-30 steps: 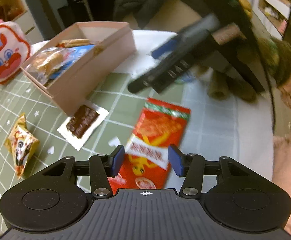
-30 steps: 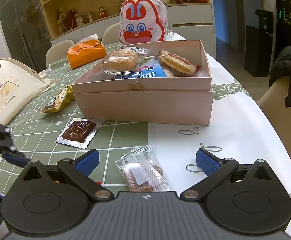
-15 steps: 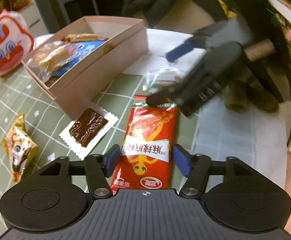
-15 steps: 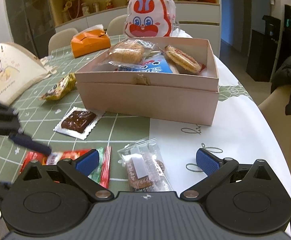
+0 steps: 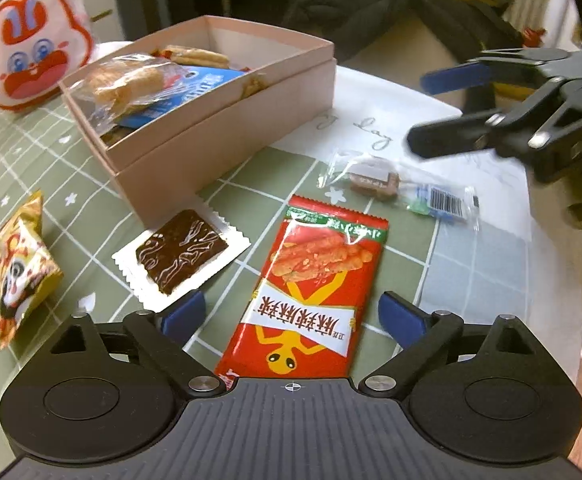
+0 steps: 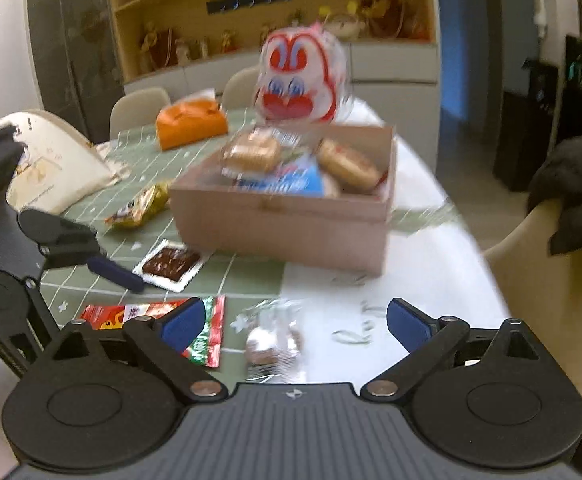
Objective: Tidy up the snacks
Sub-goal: 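Close the left tool on the red packet while right grasps the clear packet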
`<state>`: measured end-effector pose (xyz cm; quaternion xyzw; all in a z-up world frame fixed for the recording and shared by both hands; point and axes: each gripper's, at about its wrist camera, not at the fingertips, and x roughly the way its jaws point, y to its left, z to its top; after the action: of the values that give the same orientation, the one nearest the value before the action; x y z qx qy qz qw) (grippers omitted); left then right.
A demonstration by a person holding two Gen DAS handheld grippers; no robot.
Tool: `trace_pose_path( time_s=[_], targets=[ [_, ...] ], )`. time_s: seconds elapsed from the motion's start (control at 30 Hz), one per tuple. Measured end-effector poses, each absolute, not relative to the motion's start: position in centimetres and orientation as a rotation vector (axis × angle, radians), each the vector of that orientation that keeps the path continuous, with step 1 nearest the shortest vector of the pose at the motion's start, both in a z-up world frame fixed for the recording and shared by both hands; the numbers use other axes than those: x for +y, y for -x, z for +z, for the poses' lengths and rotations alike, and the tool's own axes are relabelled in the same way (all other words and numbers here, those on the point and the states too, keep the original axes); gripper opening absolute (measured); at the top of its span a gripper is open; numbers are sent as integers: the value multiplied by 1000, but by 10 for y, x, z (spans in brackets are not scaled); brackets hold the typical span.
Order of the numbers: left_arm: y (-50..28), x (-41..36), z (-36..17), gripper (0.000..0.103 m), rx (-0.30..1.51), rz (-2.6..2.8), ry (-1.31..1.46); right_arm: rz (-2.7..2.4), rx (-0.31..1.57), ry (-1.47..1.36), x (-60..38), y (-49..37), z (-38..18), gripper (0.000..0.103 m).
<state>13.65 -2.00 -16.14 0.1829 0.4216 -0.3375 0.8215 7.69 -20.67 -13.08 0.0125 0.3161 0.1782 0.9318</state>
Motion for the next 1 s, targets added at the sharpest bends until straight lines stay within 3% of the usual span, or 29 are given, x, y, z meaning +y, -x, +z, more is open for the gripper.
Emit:
trace_pose_path(
  time_s=[0.07, 0.13, 0.17, 0.37, 0.5, 0.57, 0.6, 0.7, 0.73, 0.8, 1.0],
  targets=[
    [-128, -19, -161, 94, 879, -697, -374, 352, 642, -35, -215, -74, -124, 98],
    [-120, -17, -158, 69, 846, -686, -350, 346, 652, -48, -222, -74, -121, 98],
    [-116, -15, -156, 62, 832, -674, -334, 338, 662, -47, -223, -77, -122, 98],
    [-94, -8, -151, 56, 821, -631, -258, 367, 758, -22, -205, -89, -150, 97],
    [-77, -6, -146, 55, 802, -602, -265, 370, 779, 29, -182, -93, -161, 79],
    [-67, -4, -143, 55, 792, -589, -276, 355, 768, 74, -173, -91, -160, 63],
    [-63, -4, -141, 55, 787, -585, -277, 366, 768, 83, -171, -88, -159, 47],
    [-53, -3, -135, 55, 760, -586, -286, 394, 767, 91, -169, -77, -150, 35],
    [-49, -4, -132, 55, 748, -584, -286, 397, 754, 97, -168, -72, -146, 26],
    [-44, -5, -126, 55, 728, -589, -285, 395, 737, 98, -170, -61, -135, 19],
    [-30, -8, -107, 55, 649, -601, -284, 400, 644, 63, -180, -37, -92, 17]
  ],
)
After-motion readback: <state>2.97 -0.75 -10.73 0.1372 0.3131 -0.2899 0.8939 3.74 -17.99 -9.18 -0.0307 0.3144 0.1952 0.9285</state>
